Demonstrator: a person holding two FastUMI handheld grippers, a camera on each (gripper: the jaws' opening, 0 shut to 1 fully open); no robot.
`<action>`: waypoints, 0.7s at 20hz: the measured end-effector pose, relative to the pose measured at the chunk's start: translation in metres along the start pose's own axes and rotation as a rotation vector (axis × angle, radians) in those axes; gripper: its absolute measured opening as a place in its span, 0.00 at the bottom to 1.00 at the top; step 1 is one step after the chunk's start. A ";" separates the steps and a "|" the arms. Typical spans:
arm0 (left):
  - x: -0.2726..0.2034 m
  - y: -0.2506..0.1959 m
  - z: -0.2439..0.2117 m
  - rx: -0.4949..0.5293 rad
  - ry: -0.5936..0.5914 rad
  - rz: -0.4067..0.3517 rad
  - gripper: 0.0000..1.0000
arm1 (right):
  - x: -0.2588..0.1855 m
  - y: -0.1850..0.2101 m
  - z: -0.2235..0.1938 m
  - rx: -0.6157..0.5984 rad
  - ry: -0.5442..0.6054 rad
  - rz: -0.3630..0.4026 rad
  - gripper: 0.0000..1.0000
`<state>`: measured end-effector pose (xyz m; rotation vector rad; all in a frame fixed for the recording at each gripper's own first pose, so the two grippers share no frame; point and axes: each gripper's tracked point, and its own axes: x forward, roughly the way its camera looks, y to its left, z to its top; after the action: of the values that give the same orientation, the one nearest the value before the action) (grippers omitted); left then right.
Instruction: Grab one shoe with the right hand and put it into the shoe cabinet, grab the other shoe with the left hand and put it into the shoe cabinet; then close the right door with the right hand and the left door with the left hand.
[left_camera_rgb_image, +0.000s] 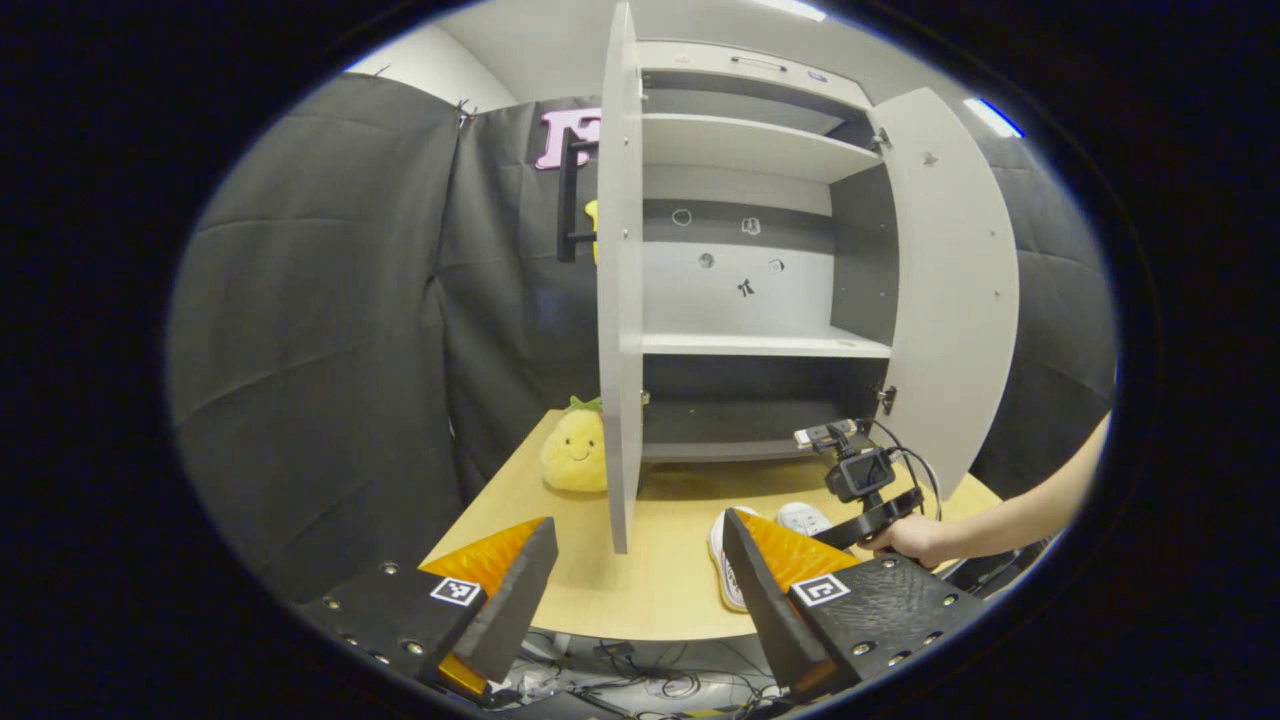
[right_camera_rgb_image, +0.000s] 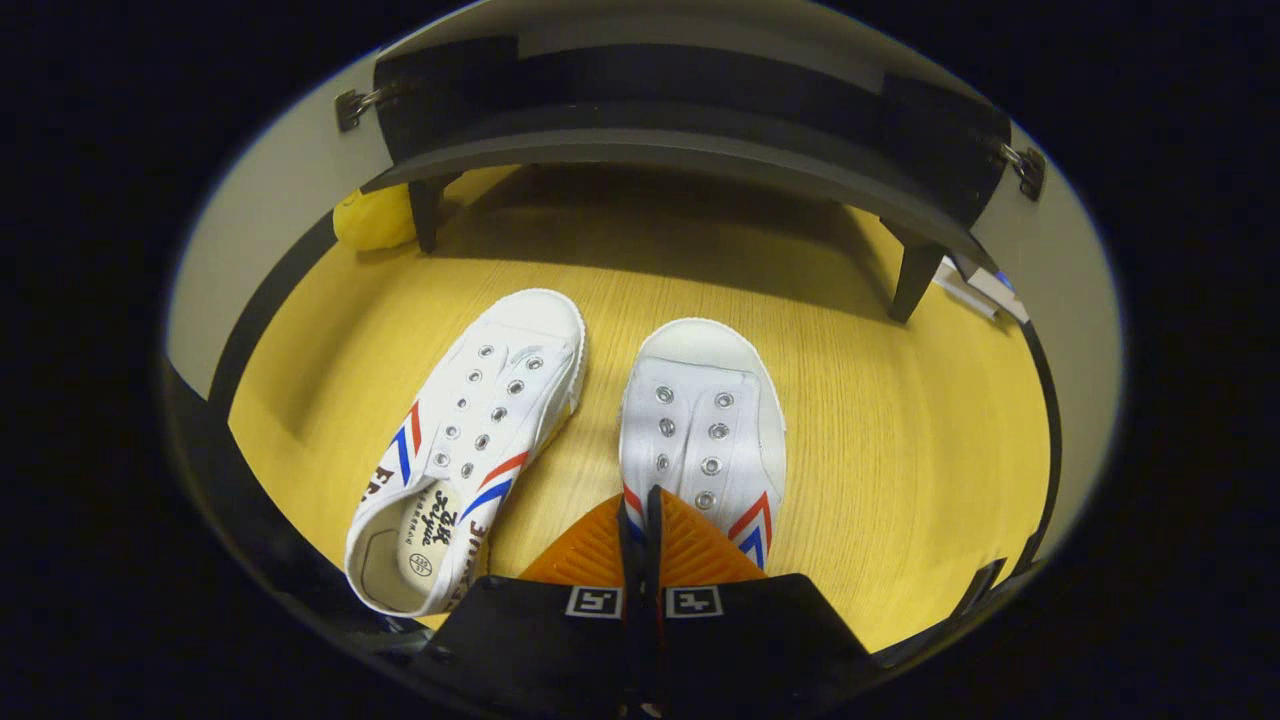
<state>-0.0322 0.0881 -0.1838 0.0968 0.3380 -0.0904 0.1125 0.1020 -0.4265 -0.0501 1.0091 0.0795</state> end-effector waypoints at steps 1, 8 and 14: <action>0.001 -0.002 0.003 0.000 -0.008 -0.009 0.94 | 0.000 0.000 -0.001 0.024 0.003 0.015 0.00; 0.010 -0.037 0.021 0.005 -0.061 -0.127 0.94 | -0.046 -0.015 0.005 0.141 -0.103 0.024 0.00; 0.016 -0.080 0.032 0.046 -0.096 -0.268 0.94 | -0.107 -0.028 0.001 0.128 -0.207 -0.009 0.03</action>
<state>-0.0146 0.0040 -0.1655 0.0914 0.2514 -0.3673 0.0595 0.0695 -0.3353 0.0697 0.8051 0.0109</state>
